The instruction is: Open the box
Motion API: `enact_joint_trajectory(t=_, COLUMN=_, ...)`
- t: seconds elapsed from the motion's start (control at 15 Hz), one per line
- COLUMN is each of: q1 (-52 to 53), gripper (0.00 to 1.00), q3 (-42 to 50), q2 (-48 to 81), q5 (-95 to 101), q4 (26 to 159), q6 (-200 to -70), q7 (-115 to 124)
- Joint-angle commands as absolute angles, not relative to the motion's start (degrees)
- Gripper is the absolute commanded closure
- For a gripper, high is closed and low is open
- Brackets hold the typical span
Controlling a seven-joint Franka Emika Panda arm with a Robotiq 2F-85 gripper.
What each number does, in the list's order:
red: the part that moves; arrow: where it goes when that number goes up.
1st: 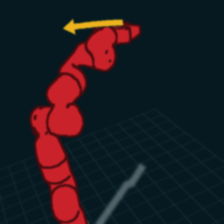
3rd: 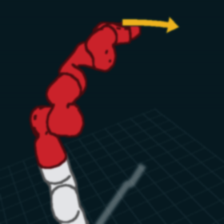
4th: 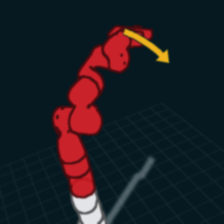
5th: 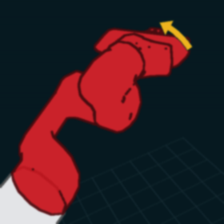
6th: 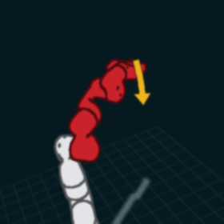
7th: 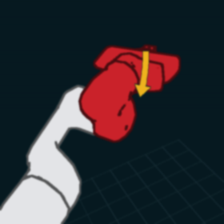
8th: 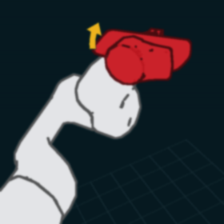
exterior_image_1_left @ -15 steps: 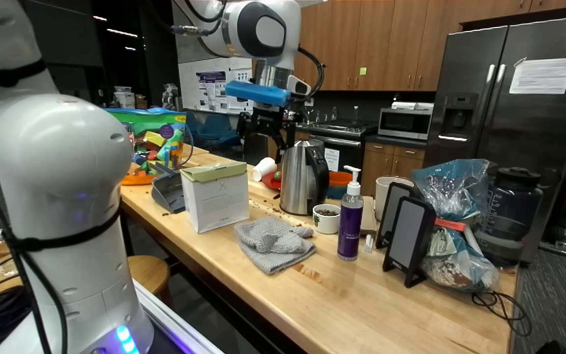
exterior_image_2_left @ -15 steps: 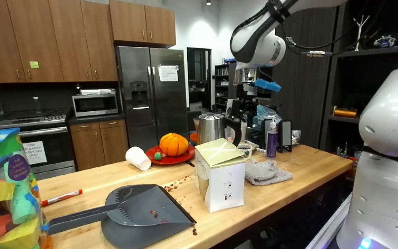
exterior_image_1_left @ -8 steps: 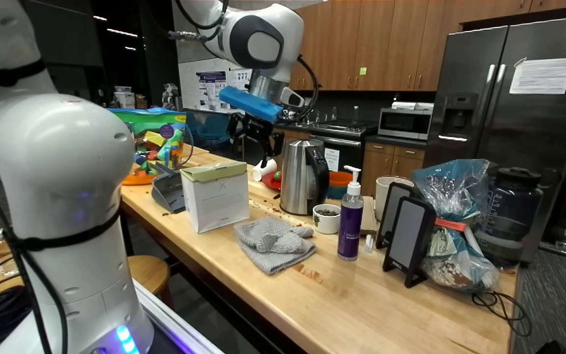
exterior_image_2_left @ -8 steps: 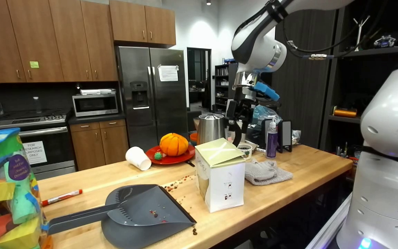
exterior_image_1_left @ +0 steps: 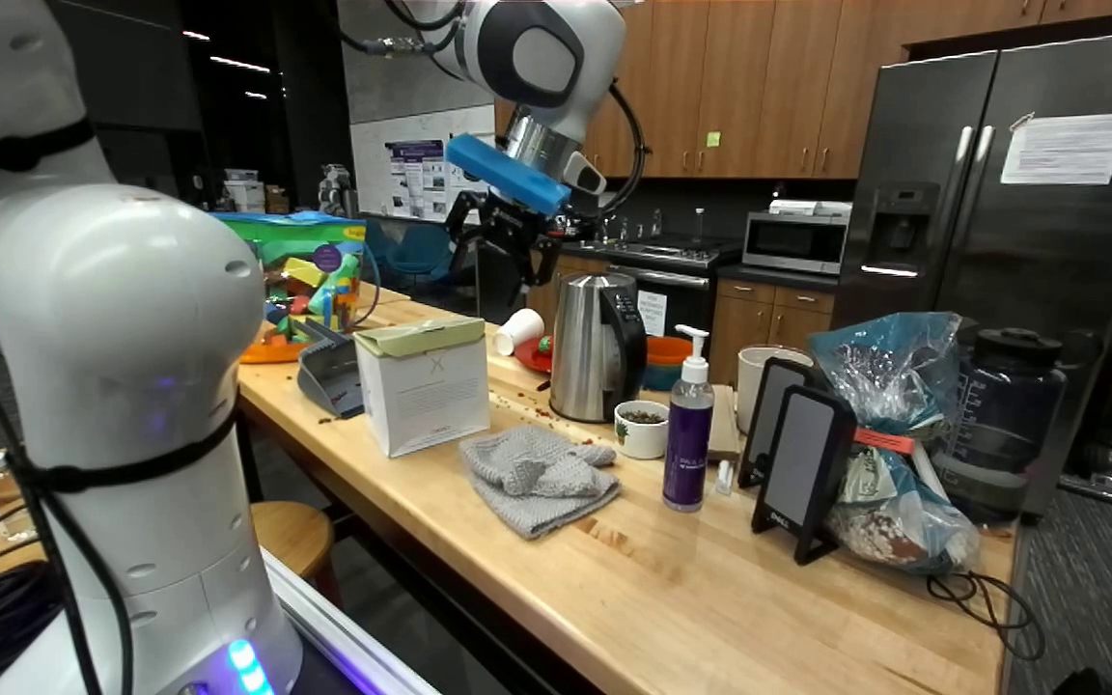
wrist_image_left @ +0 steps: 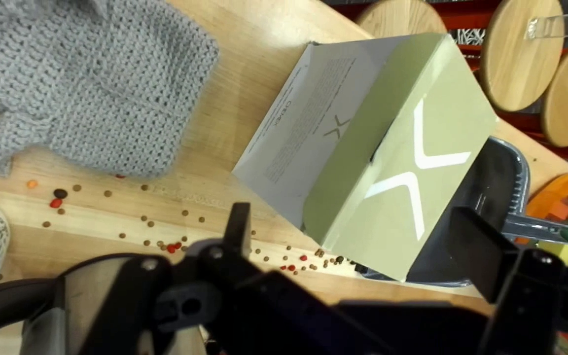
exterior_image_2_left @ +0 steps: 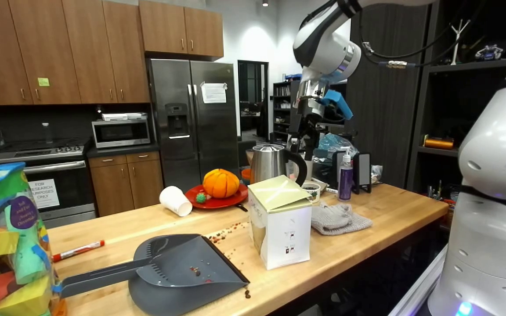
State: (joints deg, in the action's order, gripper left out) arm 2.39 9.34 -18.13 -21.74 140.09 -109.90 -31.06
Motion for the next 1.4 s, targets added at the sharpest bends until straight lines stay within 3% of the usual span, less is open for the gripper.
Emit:
enact_joint_trajectory(t=0.0, q1=1.8, gripper=0.0, q3=8.8, q2=-17.7, q5=-21.6, q4=139.4, q6=-109.3, q7=-31.6)
enact_joint_trajectory(t=0.4, q1=1.8, gripper=0.0, q3=8.5, q2=-17.4, q5=-21.6, q4=139.4, q6=-109.3, q7=-31.6)
enact_joint_trajectory(t=0.8, q1=1.8, gripper=0.0, q3=9.2, q2=-10.6, q5=-27.6, q4=137.7, q6=-97.1, q7=-33.8)
enact_joint_trajectory(t=1.33, q1=-1.3, gripper=0.0, q3=9.0, q2=-7.3, q5=-30.3, q4=140.2, q6=-97.3, q7=-41.5)
